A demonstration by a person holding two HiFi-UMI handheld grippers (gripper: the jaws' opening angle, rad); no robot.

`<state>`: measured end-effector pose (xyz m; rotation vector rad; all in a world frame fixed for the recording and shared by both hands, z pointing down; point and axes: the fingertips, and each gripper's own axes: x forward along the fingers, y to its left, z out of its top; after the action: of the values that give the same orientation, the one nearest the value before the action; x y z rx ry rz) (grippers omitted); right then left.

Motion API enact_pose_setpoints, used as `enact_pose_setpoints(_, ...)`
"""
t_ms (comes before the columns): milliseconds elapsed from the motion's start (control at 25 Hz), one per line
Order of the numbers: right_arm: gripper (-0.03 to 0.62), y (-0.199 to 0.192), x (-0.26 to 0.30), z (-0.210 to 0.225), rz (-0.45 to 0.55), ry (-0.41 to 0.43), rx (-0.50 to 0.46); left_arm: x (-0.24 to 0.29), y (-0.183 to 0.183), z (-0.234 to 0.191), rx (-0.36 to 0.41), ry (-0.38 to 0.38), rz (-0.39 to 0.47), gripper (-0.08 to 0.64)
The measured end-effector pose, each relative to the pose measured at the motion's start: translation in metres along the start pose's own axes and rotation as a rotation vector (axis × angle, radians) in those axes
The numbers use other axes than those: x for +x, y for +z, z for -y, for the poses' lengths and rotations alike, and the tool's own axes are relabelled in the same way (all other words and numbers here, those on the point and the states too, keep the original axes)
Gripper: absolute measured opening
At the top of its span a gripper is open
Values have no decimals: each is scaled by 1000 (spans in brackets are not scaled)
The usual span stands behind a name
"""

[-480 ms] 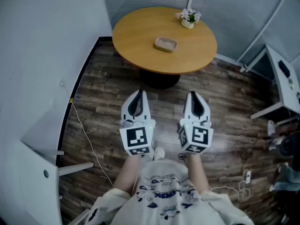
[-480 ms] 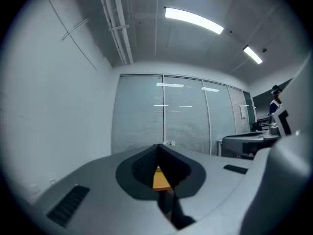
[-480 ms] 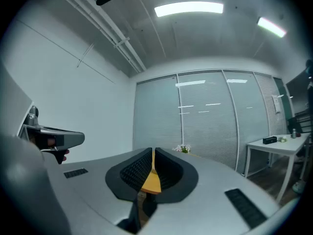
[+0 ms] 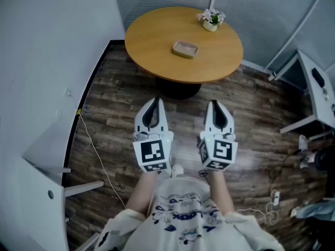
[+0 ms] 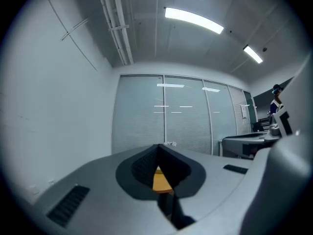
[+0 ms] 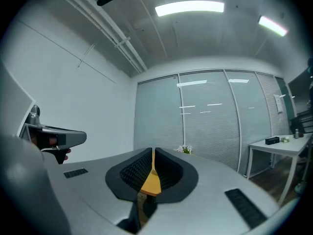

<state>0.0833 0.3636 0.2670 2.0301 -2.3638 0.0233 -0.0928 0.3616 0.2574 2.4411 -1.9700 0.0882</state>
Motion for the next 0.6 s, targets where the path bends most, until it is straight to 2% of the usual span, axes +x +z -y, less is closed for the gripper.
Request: enact_pose_setpoints(600,23,-18,47,24,-33,47,15,43,-9,2,-23,40,-11,5)
